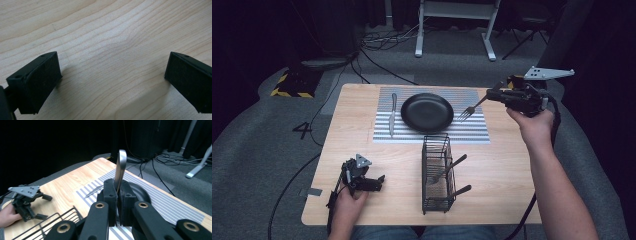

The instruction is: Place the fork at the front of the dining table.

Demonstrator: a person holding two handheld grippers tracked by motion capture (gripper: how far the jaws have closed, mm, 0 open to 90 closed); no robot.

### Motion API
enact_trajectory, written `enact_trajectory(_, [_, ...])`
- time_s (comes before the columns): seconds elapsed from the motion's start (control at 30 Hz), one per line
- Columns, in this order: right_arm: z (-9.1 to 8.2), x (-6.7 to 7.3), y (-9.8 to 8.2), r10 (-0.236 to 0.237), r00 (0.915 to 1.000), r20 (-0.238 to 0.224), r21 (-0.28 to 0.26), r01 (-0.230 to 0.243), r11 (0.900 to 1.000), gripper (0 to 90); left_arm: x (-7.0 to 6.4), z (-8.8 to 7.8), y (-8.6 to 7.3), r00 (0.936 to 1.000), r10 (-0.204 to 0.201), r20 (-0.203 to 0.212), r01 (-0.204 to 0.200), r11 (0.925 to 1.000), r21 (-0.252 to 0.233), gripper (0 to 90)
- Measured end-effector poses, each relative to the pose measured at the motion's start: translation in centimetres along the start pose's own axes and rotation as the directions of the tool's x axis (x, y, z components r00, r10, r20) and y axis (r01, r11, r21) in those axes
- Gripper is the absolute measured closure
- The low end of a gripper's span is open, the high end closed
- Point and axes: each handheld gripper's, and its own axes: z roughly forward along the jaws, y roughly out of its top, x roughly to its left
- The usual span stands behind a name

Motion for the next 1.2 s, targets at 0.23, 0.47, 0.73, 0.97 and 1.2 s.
enact_trajectory(0.23, [1.3, -1.4, -0.1, 0.008, 0.9988, 0.049, 0.044, -0.010, 0.999, 86.2, 0.0, 0.0, 0.0, 1.0000, 0.002, 0.000, -0.002, 1.0000, 0.002, 0.5])
enact_trajectory(0.47, [3.3, -2.9, -0.8, 0.021, 0.9965, 0.081, 0.095, -0.028, 0.995, 86.2, 0.0, 0.0, 0.0, 1.0000, 0.001, 0.000, -0.001, 1.0000, 0.001, 0.5])
enact_trajectory(0.73, [5.3, -4.0, -2.6, 0.038, 0.9952, 0.090, 0.138, -0.050, 0.989, 86.2, 0.0, 0.0, 0.0, 1.0000, 0.001, 0.000, -0.001, 1.0000, 0.001, 0.5])
enact_trajectory(0.97, [6.7, -4.6, -3.8, 0.046, 0.9948, 0.091, 0.174, -0.061, 0.983, 86.2, 0.0, 0.0, 0.0, 1.0000, 0.001, -0.002, -0.001, 1.0000, 0.001, 0.5])
enact_trajectory(1.2, [8.1, -4.8, -4.8, 0.049, 0.9950, 0.087, 0.201, -0.066, 0.977, 86.2, 0.0, 0.0, 0.0, 1.0000, 0.001, -0.002, -0.001, 1.0000, 0.001, 0.5])
